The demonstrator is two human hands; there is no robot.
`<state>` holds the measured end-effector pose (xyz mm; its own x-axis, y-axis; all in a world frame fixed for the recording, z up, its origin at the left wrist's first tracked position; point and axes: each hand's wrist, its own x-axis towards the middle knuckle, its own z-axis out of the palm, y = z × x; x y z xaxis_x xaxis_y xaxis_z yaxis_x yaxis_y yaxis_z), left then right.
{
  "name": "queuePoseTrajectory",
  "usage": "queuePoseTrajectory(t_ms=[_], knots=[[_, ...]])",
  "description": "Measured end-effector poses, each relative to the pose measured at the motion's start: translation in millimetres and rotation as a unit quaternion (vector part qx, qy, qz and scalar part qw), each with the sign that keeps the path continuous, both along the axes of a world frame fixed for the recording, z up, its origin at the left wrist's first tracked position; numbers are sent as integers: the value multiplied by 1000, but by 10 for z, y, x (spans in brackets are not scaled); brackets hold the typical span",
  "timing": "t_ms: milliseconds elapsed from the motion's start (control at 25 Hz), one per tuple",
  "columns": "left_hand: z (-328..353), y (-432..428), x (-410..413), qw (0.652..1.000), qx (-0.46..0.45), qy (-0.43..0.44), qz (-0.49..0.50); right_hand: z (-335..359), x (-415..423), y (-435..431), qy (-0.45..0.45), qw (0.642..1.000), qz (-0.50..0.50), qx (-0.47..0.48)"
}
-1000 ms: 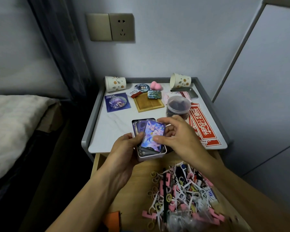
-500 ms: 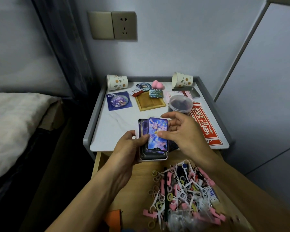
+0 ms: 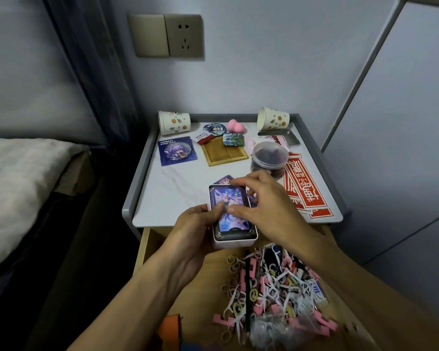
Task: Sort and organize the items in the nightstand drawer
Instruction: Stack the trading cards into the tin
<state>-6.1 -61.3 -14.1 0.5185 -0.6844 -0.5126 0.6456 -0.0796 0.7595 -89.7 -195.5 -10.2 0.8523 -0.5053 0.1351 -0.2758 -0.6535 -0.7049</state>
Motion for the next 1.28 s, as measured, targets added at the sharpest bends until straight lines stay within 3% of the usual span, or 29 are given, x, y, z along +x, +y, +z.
queuePoseTrajectory(t_ms=[320, 680, 800, 840, 920, 1000, 1280], knots=[[4, 57, 66, 999, 5, -17, 28, 134, -118, -88, 48, 988, 147, -26], [-99, 145, 89, 997, 36, -19, 68, -16, 10, 104, 77, 979, 188, 0], [-109, 143, 177, 991, 36, 14, 132, -56, 47, -50, 17, 998, 38, 40], [-108, 148, 223, 986, 37, 17, 161, -98, 54, -159, 33, 999, -38, -6], [-80, 157, 281, 980, 24, 22, 196, -220, 46, -316, 146, 977, -122, -99], [-42, 167, 307, 979, 11, 22, 200, -339, 71, -311, 241, 953, -135, -126], [15, 160, 352, 978, -14, 20, 208, -362, 165, -219, 290, 937, -151, -123]])
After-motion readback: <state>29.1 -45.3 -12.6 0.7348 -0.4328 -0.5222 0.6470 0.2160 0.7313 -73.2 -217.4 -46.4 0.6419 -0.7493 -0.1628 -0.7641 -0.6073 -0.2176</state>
